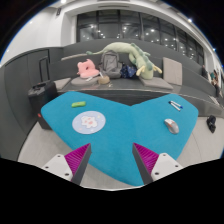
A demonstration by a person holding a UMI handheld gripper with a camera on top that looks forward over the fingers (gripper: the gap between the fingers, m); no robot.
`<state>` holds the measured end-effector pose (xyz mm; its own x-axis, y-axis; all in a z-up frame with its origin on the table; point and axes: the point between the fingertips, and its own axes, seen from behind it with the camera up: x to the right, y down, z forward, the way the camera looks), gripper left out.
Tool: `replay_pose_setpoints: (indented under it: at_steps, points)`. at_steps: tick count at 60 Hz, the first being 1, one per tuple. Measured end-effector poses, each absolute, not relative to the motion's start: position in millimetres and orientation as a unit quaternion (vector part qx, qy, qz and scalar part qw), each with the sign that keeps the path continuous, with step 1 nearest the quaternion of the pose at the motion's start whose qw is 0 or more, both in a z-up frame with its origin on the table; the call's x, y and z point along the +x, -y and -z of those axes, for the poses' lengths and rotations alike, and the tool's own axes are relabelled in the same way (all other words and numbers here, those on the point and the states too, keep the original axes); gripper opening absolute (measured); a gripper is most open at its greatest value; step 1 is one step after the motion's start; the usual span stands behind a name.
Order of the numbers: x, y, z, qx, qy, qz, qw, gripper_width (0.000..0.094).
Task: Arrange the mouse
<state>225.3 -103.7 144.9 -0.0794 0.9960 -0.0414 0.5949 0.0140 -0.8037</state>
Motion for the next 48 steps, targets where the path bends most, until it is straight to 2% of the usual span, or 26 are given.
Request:
replay_pose_setpoints:
  at_steps: [13,27,38,48]
  points:
    - [212.4,-11.9,-123.4,-0.645,0.610,-0.322,0.327,0.0848]
    - [205.8,-137.1,-104.7,-0.651,0.603,-0.299,0.352,0.0847]
    - [192.6,-203.7,-79.1,-0.644,0.611,-0.295,0.353,0.0849]
    - [165.5,-235.6,-58.4,-0.630,0.624,-0.305,0.348,0.0847]
